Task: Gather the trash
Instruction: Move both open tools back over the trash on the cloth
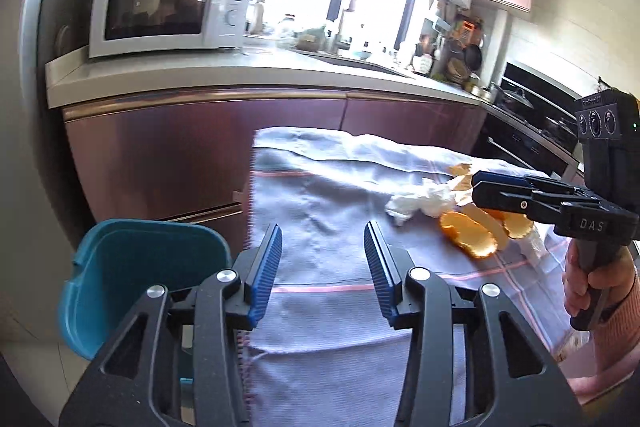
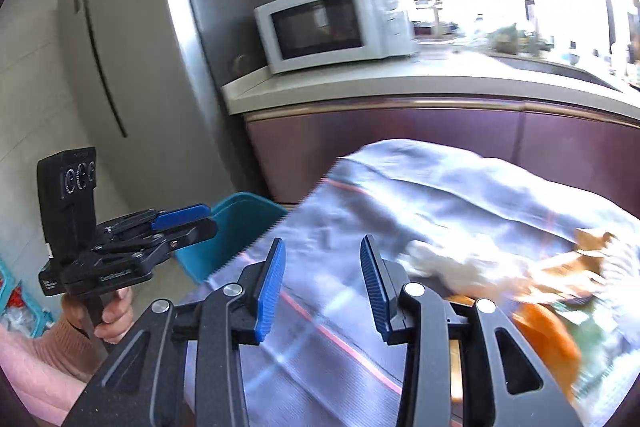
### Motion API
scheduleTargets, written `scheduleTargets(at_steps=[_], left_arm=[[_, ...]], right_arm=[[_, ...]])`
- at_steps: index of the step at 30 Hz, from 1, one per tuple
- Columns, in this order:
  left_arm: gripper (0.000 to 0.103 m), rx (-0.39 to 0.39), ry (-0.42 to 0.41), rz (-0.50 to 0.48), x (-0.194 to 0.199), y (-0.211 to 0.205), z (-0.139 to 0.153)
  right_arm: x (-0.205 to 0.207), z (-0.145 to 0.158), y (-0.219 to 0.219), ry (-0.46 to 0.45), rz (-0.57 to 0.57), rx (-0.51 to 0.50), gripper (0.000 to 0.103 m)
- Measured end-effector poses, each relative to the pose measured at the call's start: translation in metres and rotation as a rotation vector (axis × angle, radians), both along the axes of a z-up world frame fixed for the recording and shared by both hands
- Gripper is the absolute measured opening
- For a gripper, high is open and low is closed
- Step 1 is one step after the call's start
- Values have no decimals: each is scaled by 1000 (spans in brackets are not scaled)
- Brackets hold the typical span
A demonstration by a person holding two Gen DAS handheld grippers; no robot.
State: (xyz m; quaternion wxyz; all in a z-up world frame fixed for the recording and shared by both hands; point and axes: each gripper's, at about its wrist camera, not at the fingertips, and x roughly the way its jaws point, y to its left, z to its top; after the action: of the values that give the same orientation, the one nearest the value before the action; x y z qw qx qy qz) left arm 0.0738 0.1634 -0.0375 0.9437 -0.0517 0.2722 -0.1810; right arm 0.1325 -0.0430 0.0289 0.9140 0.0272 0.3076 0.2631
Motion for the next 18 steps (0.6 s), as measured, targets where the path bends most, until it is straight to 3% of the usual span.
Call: scheduleTargets(at_steps=[8, 18], left_arm=[[44, 32, 20, -142, 4, -79, -3], [44, 77, 73, -151, 42, -120, -14]], right_arm=[[-29, -5, -95, -15, -234, 11, 37], [-33, -28, -159, 29, -373, 56, 38]])
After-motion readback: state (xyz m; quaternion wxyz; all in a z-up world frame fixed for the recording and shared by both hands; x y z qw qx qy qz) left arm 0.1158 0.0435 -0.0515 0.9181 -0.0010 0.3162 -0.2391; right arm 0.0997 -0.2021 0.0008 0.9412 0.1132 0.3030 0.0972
